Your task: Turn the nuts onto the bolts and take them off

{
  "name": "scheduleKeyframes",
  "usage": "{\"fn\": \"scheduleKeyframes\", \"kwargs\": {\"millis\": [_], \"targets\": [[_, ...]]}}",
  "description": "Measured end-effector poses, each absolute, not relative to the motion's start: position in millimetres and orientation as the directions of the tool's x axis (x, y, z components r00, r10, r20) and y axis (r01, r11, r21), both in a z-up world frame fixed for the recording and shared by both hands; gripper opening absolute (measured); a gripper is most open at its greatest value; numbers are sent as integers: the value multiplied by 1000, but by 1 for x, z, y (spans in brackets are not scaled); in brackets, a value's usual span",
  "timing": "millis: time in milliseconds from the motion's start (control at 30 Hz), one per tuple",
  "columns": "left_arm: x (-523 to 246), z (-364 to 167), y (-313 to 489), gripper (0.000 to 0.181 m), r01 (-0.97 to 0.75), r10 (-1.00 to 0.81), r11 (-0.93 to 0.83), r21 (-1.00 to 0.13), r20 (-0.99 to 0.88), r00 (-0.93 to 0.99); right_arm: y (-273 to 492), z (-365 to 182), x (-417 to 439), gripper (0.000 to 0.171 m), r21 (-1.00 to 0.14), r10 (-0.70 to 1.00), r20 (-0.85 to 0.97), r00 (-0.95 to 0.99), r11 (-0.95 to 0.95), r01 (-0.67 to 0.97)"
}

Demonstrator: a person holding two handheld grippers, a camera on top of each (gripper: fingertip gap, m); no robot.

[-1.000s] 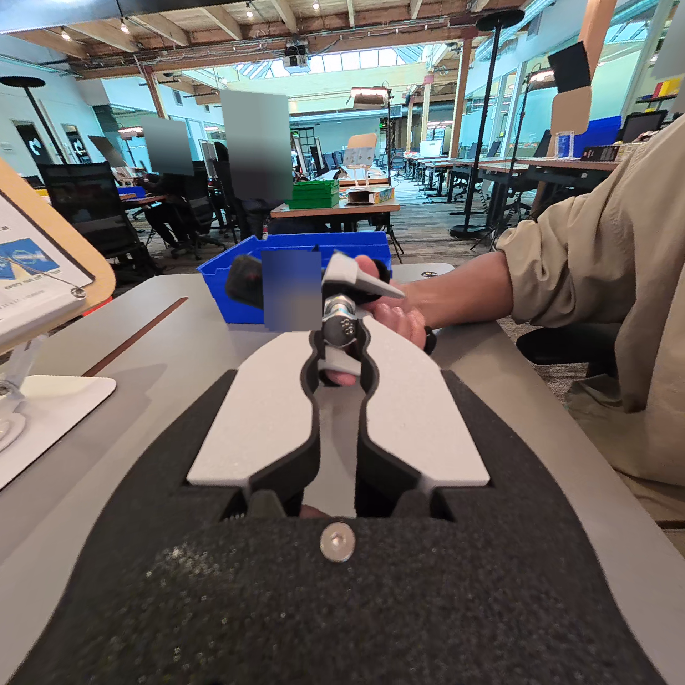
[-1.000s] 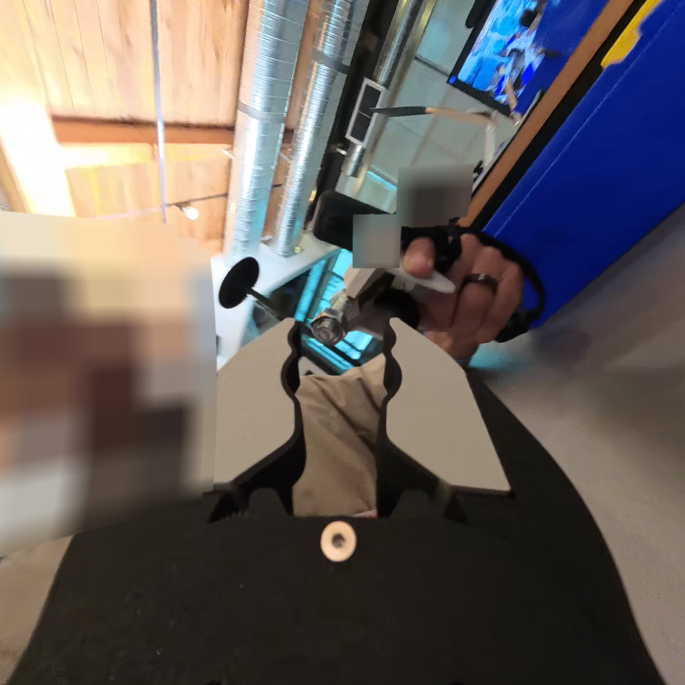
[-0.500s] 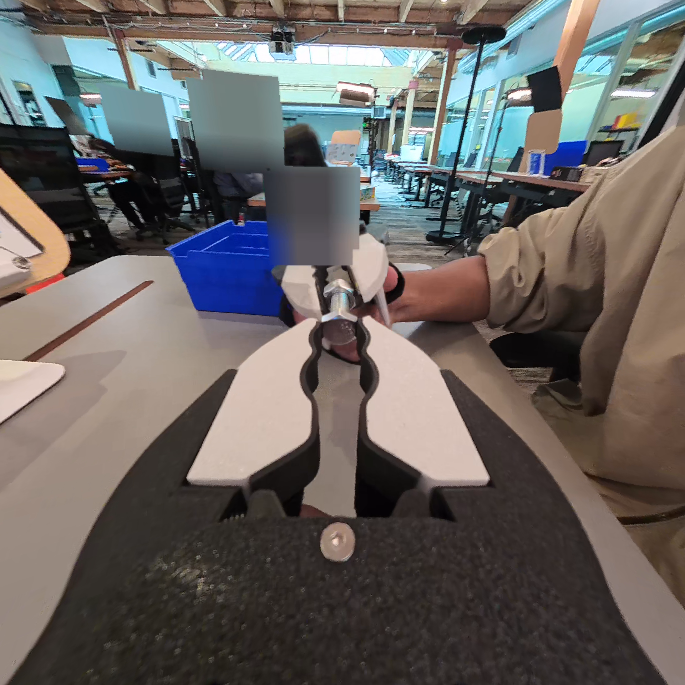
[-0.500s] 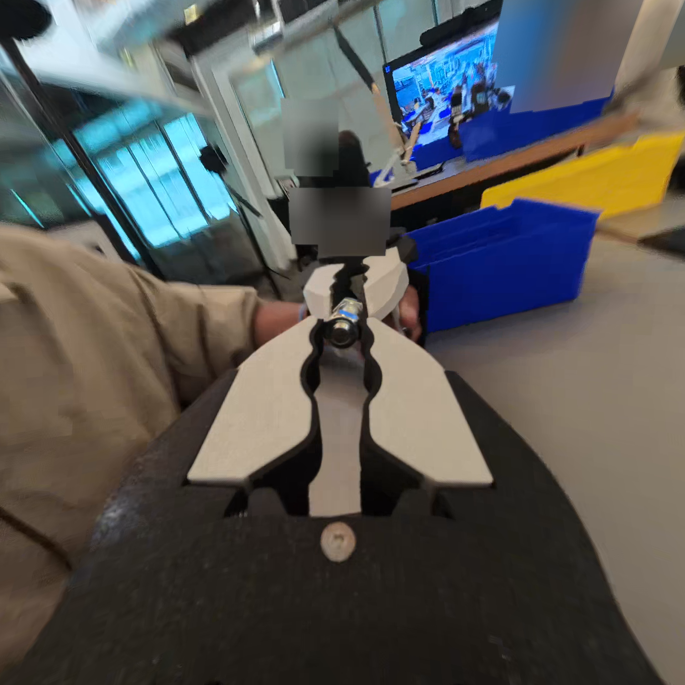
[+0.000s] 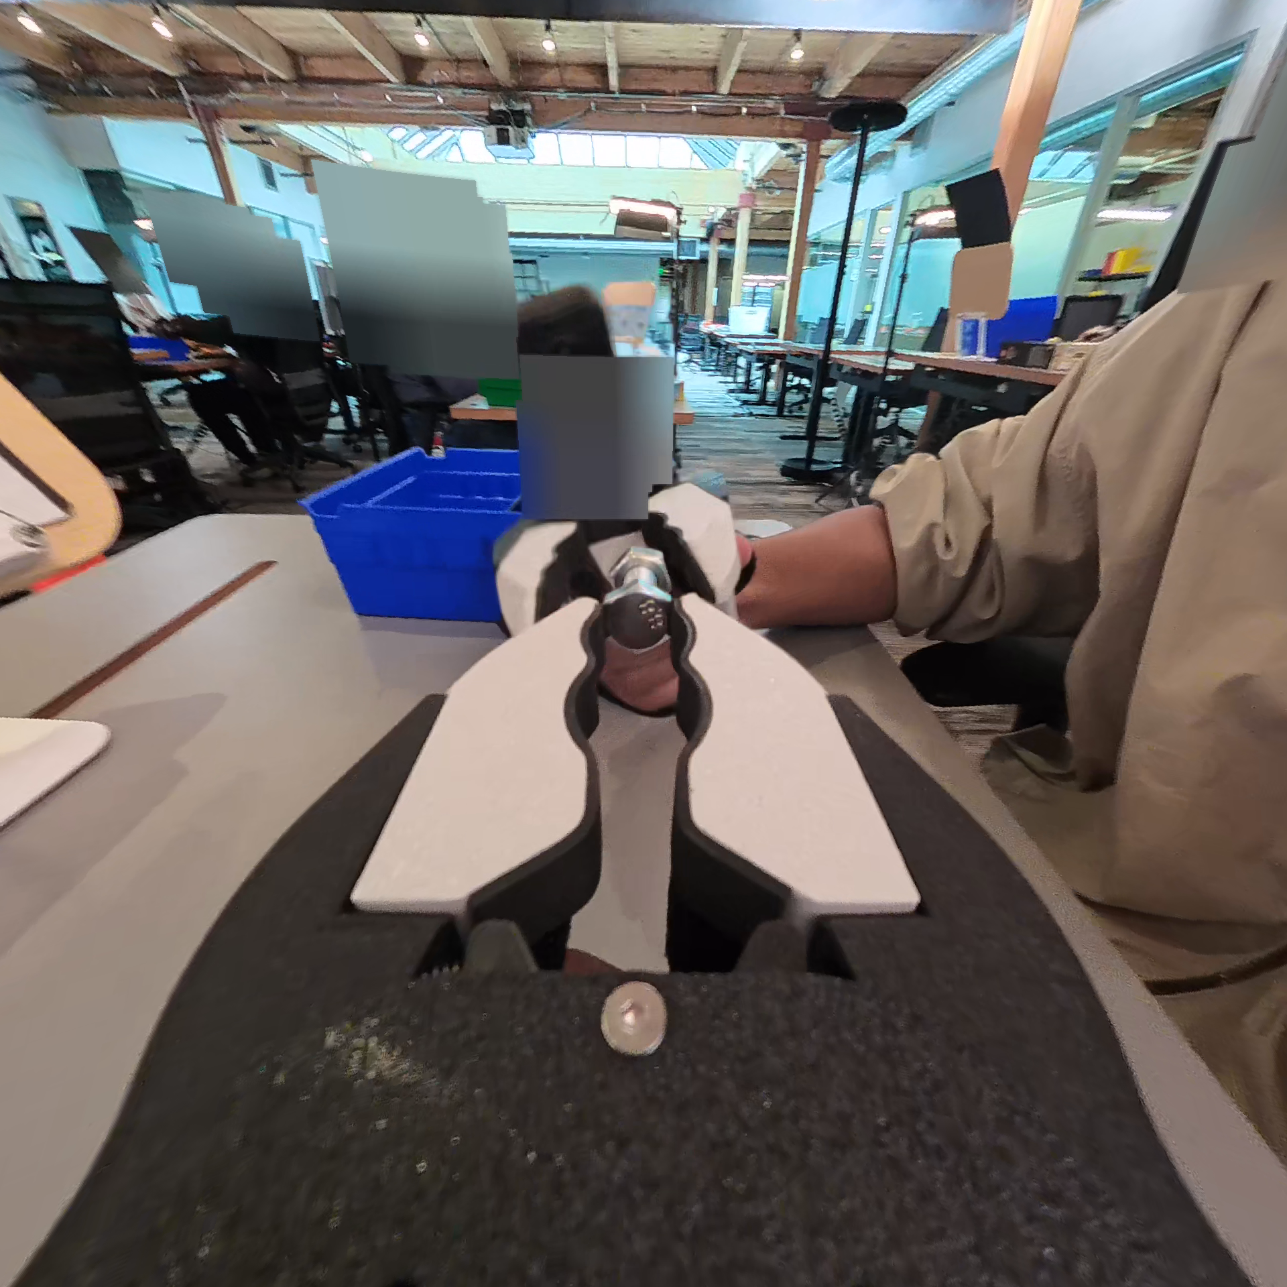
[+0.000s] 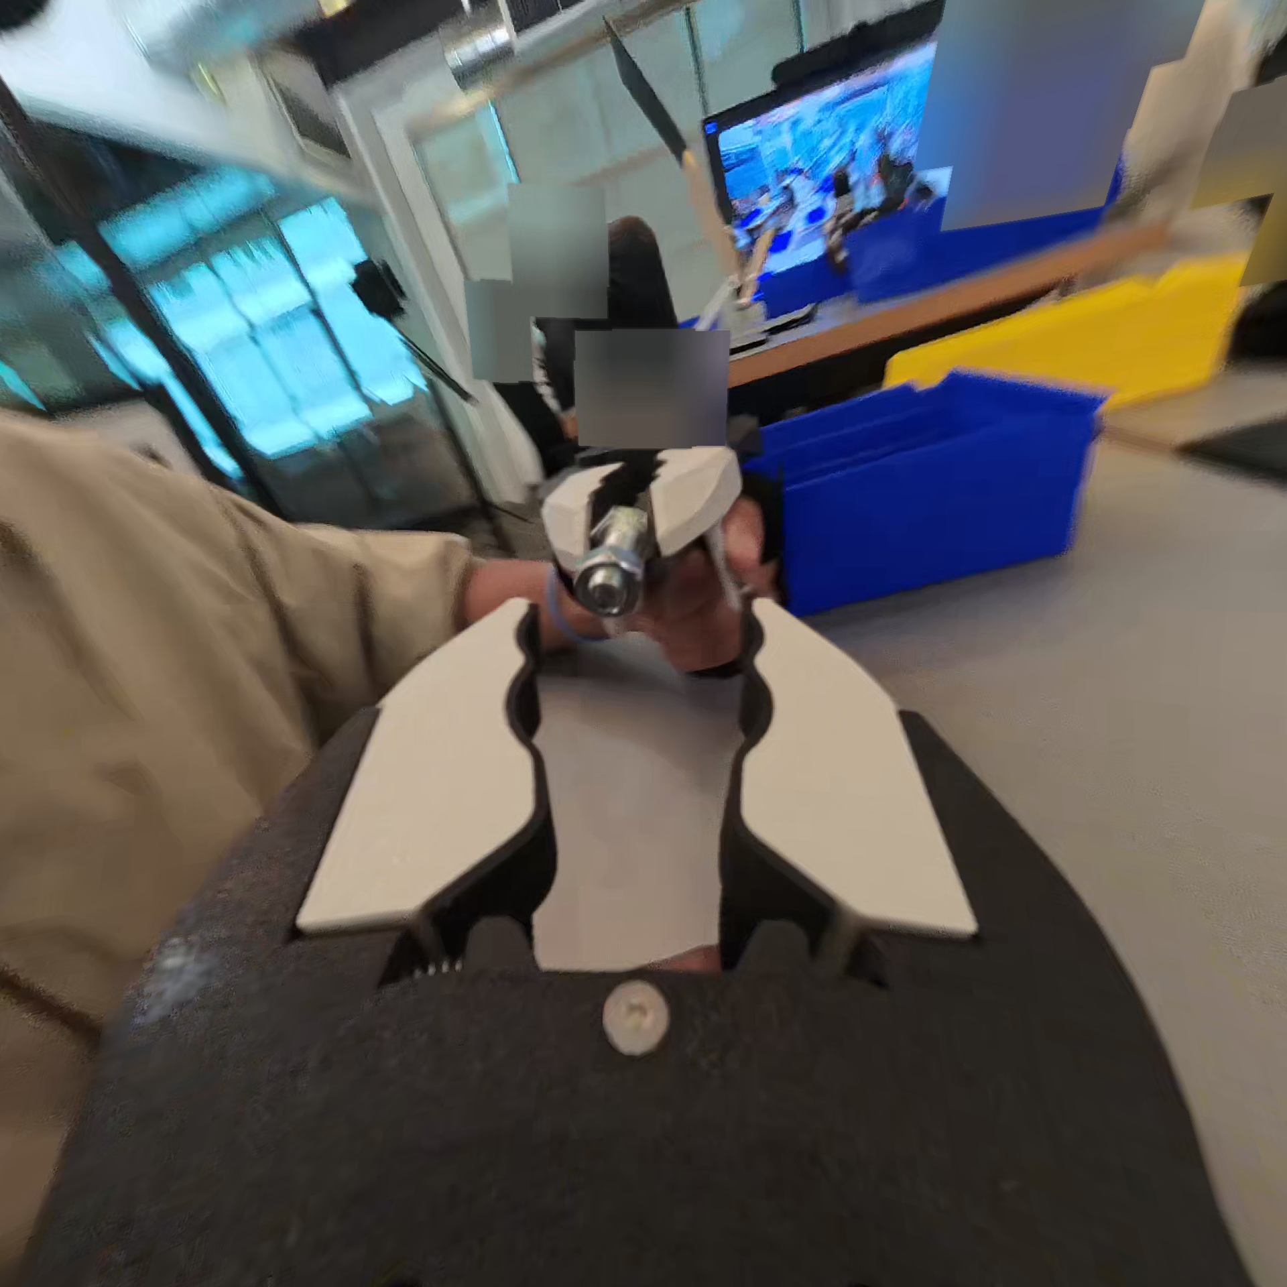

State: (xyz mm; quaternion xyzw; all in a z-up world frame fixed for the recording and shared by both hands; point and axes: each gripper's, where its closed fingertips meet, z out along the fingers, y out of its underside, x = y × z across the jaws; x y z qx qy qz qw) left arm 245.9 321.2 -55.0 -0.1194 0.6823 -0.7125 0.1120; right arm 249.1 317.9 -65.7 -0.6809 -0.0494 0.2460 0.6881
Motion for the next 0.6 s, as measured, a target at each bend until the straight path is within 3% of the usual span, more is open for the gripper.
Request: {"fn": "scheduleKeyframes", "kwargs": {"millis": [100, 167, 300, 367, 433, 600], "targets": [[254, -51, 331, 17, 72, -401, -5, -997, -64, -914, 321, -62, 245, 54, -786, 512, -586, 628, -173, -593], [257, -52, 334, 17, 96, -431, 31, -995, -100, -897, 320, -55, 249, 44, -670, 555, -677, 482, -195, -716], [260, -60, 332, 17, 104, -446, 82, -991, -130, -885, 327, -65, 252, 44, -552, 506, -779, 370, -275, -787], [260, -65, 328, 17, 95, -439, 99, -991, -129, -889, 326, -57, 252, 35, -506, 534, -784, 315, -258, -823], [258, -66, 326, 17, 92, -427, 89, -992, -122, -896, 327, -58, 252, 19, -516, 520, -786, 335, -252, -818], [257, -65, 323, 17, 22, -397, 27, -999, -31, -917, 325, -61, 250, 19, -759, 474, -621, 624, -163, -630]]}}
